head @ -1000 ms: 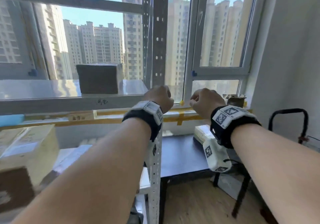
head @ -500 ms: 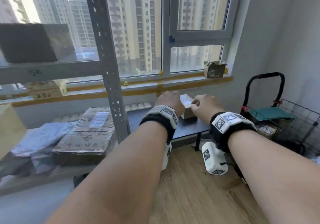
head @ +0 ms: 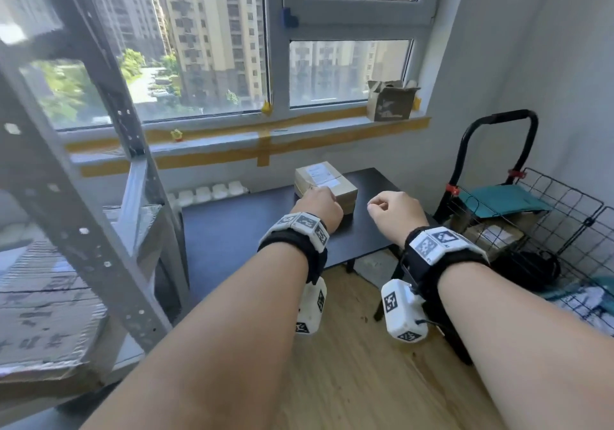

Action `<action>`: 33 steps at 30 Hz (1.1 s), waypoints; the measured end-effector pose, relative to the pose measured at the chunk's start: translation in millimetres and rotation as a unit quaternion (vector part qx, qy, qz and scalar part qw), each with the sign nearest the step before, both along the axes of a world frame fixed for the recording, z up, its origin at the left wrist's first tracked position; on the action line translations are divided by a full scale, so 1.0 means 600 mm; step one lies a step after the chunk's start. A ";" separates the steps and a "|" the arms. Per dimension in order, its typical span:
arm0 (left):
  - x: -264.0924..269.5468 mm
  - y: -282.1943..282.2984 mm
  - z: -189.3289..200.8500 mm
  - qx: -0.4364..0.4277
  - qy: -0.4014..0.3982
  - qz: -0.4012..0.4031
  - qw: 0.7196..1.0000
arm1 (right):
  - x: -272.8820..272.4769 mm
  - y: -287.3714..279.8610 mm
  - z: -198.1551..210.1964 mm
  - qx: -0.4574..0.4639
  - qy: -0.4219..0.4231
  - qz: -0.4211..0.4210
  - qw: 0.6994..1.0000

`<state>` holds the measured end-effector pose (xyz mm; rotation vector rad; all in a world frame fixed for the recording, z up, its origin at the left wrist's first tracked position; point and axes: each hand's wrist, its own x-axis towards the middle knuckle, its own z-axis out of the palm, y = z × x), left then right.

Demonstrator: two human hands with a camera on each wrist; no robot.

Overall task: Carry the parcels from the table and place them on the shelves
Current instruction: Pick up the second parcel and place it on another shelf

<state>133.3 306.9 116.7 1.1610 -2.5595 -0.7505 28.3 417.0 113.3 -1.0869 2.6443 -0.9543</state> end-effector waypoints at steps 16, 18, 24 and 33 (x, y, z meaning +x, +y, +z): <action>-0.217 -0.204 -0.119 0.099 -0.024 0.081 0.992 | -0.262 -0.192 -0.105 0.036 -0.063 0.017 0.997; -0.253 -0.231 -0.127 0.107 -0.025 0.105 0.988 | -0.309 -0.222 -0.110 0.038 -0.065 0.034 0.997; -0.356 -0.305 -0.147 0.144 -0.017 0.177 0.973 | -0.438 -0.309 -0.124 0.061 -0.073 0.092 0.991; -0.387 -0.386 -0.217 0.206 -0.010 0.308 0.929 | -0.498 -0.422 -0.196 0.126 -0.118 0.153 0.973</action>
